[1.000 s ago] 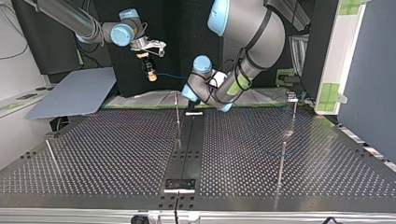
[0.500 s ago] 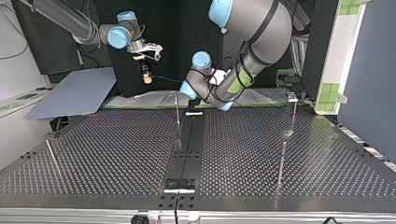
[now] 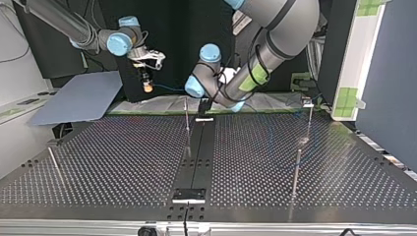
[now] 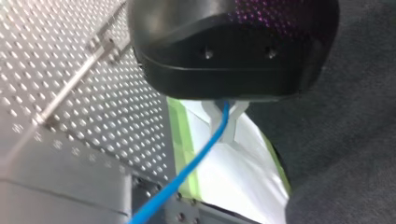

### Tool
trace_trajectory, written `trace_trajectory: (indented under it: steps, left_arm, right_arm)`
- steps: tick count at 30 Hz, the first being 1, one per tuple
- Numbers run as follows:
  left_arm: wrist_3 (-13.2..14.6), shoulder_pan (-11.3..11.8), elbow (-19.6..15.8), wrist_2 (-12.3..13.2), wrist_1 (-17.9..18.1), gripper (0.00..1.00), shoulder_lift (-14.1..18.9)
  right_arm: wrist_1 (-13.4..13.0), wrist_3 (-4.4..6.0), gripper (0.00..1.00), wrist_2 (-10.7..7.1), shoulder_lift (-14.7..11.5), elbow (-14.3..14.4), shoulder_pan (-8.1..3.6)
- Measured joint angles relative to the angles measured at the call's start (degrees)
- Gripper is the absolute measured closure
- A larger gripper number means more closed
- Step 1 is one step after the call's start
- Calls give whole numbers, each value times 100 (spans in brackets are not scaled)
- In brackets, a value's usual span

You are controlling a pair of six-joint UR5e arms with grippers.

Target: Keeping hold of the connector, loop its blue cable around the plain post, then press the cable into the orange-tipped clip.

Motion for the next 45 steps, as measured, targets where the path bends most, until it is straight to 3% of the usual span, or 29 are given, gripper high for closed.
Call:
trace_trajectory:
  steps: [6, 11, 20, 31, 45]
  left_arm:
    - [-287, -283, -326, -229, 324, 100, 157]
    - [-365, -449, -638, -357, 640, 100, 169]
    - [-507, -609, -1021, -337, 1164, 100, 162]
    - [-723, -451, -1024, -121, 1752, 100, 157]
    - [-820, -190, -724, 172, 2591, 100, 154]
  right_arm:
    - [20, 63, 100, -8, -3, -66, -101]
    - [-9, 143, 100, -10, -4, -75, -191]
    - [-71, 269, 100, -11, -3, -83, -332]
    - [-51, 265, 100, -15, -3, -102, -375]
    - [13, 243, 100, -20, -3, -158, -473]
